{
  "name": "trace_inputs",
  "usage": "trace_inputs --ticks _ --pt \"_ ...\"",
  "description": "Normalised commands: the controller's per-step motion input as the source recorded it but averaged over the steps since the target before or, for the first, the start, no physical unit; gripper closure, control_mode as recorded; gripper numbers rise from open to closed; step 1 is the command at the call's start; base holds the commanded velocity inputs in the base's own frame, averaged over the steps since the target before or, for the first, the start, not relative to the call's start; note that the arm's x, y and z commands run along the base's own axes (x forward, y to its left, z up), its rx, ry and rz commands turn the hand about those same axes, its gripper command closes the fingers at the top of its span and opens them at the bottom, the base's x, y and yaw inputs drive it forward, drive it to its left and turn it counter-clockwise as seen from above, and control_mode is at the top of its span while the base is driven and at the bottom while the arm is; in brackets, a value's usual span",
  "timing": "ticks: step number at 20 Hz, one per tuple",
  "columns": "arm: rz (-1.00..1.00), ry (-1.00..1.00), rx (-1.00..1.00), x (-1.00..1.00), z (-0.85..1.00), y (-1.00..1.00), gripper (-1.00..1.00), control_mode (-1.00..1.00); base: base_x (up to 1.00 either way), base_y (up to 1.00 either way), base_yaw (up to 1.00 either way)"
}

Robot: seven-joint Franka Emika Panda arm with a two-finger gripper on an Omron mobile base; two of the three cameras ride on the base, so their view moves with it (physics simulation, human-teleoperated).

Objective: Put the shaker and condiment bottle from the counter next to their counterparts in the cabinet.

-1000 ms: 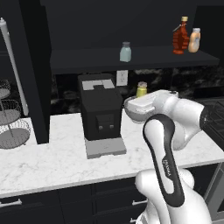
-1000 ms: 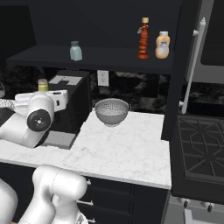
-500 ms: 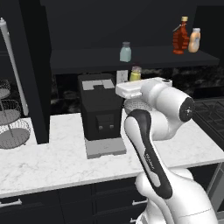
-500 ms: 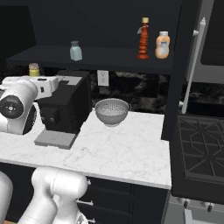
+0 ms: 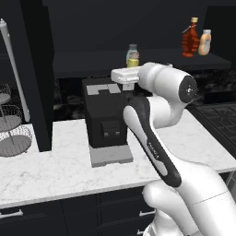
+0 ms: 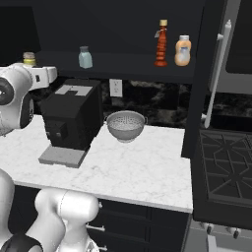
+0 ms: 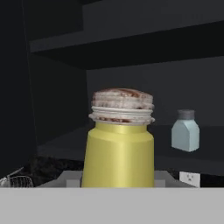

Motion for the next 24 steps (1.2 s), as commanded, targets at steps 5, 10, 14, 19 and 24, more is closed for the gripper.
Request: trace_inputs --ticks 5,10,14,19,24 --pt "0.0 0.04 -0.03 0.03 0.08 0.07 1.0 -1.0 0.0 0.0 0.0" --pt "-0.12 0.03 0.0 0.2 0.04 0.16 1.0 -1.0 0.0 0.0 0.0" --pt "-0.13 0.06 0.0 0.22 0.21 0.01 1.0 -1.0 0.0 0.0 0.0" --pt "-0.14 0.04 0.0 0.15 0.18 0.0 1.0 -1.0 0.0 0.0 0.0" --pt "0.0 0.0 0.0 0.01 0.0 0.0 1.0 -1.0 0.0 0.0 0.0"
